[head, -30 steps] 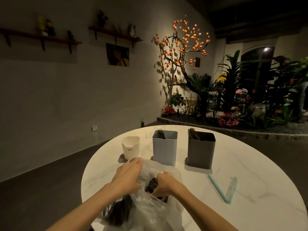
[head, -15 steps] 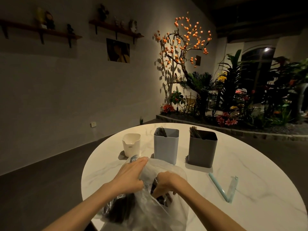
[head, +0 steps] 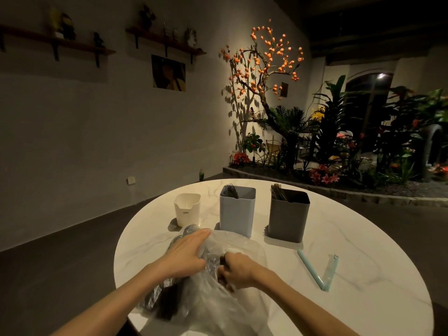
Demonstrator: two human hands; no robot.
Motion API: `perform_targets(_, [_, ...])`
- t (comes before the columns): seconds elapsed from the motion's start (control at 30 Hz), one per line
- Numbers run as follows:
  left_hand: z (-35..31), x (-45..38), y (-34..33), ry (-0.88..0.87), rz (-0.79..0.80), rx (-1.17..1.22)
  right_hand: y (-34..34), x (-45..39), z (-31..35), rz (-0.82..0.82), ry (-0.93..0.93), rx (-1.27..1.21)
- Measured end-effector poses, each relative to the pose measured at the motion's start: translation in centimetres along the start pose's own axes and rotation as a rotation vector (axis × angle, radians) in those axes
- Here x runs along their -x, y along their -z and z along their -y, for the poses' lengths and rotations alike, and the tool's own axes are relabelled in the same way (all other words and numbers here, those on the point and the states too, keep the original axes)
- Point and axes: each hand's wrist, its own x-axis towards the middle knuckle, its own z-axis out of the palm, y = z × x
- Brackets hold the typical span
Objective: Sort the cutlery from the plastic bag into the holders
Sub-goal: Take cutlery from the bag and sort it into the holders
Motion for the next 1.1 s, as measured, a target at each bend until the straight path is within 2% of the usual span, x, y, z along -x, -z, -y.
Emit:
perform_targets(0.2, [-0.5,-0.3,0.6,0.002,-0.021,0.04,3.1,-0.4,-0.4,0.033,-0.028,0.22])
perform_targets(0.53, [-0.7,-1.8,0.7,0.032,-0.095,0.136,8.3,1.9,-1.2,0.127,-0.06,0.344])
perform_targets(0.8, [-1.4,-5.2,0.2,0.209,-0.179,0.483,13.4,6.5,-4.0,0.105,-0.1,0.135])
perform_targets(0.93, [-1.3,-6.9,-0.3,0.256,-0.187,0.57,15.8,9.1,-5.5,0.067,-0.14,-0.086])
perform_targets(1.1, [-2.6,-8.0,-1.5,0.233,-0.135,0.622,17.6,11.0,-8.3,0.065,-0.122,-0.532])
